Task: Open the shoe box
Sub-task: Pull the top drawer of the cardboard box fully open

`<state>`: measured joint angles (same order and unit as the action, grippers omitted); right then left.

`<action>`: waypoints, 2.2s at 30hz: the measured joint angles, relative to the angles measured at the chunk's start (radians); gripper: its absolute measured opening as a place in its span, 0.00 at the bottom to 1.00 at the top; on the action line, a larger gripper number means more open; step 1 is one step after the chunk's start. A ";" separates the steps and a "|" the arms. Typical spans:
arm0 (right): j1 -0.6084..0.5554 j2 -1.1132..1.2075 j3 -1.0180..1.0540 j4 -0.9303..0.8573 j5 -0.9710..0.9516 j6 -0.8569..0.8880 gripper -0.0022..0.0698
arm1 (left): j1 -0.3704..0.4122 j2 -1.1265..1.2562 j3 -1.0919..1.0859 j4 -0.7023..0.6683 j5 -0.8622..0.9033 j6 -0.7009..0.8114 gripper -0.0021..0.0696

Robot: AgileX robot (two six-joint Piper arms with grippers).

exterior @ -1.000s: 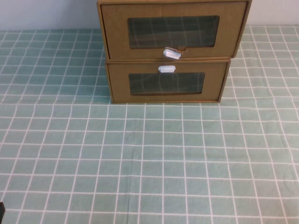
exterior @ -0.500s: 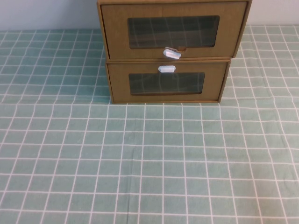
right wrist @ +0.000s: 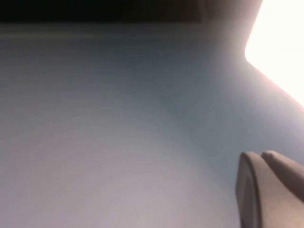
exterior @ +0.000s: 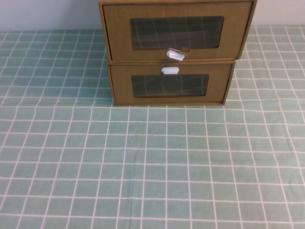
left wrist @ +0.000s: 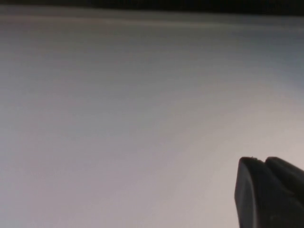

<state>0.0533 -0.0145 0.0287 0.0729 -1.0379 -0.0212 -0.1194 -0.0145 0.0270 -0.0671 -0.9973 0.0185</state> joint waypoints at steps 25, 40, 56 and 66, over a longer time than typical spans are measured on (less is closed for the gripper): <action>0.000 0.369 -1.091 0.041 1.172 0.100 0.01 | 0.000 0.469 -1.033 -0.041 0.965 0.048 0.02; 0.002 0.823 -1.173 0.200 1.577 0.091 0.01 | -0.020 1.058 -1.131 -0.153 1.144 -0.118 0.02; 0.287 1.295 -1.173 0.530 1.798 -0.901 0.01 | -0.355 1.487 -1.575 0.134 1.281 0.055 0.02; 0.425 1.415 -1.173 0.370 1.937 -1.055 0.01 | -0.368 1.914 -2.154 -0.268 1.767 0.578 0.02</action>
<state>0.4780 1.4007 -1.1447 0.4425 0.8992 -1.0767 -0.4875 1.8999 -2.1272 -0.3355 0.7698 0.5962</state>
